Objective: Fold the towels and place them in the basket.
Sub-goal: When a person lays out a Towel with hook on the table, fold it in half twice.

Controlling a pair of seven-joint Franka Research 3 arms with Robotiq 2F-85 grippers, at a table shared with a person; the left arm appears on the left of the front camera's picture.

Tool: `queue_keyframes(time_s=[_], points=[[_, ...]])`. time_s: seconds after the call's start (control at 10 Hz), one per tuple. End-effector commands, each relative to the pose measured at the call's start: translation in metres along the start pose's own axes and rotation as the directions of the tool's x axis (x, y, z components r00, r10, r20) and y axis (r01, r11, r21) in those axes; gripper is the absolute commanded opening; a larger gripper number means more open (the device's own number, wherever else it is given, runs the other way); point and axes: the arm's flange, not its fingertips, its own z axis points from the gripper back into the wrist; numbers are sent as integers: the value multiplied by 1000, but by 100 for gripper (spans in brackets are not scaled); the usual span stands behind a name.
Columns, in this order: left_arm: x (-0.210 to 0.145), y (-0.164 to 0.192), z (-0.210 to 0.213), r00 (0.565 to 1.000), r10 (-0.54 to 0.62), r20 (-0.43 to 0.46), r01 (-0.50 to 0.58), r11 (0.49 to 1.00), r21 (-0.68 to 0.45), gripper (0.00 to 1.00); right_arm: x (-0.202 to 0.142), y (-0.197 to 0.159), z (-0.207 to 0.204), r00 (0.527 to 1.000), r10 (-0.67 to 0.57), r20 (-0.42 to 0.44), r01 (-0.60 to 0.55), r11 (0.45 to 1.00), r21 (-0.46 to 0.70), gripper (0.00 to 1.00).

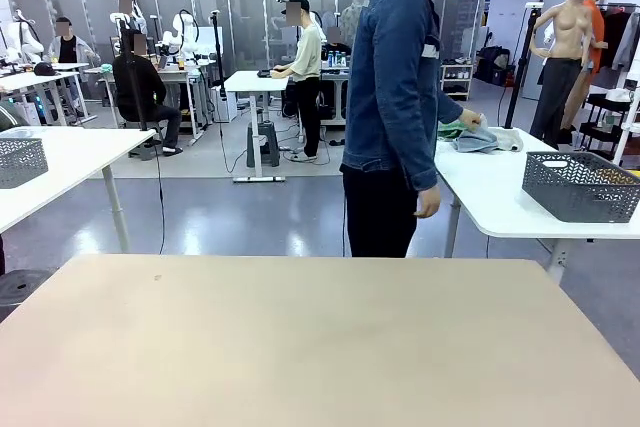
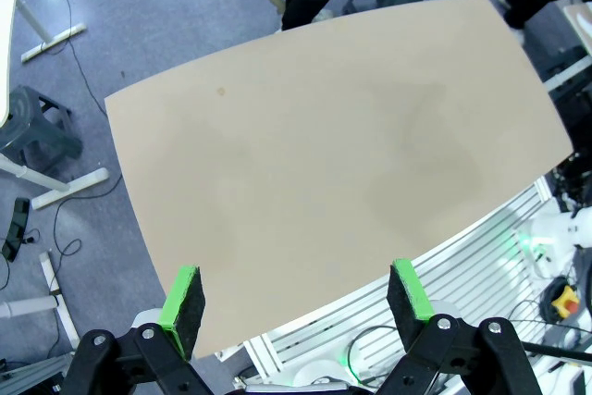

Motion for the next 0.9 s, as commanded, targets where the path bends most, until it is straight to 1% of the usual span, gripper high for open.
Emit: queue_keyframes(time_s=[0.0,0.8], points=[[1,-1,0,1000,-7,2,7,1000,-5,100,1,1,-1,1000,-1,6,1,1000,5,100],[1,-1,0,1000,-7,2,7,1000,-5,100,1,1,-1,1000,-1,6,1,1000,5,100]])
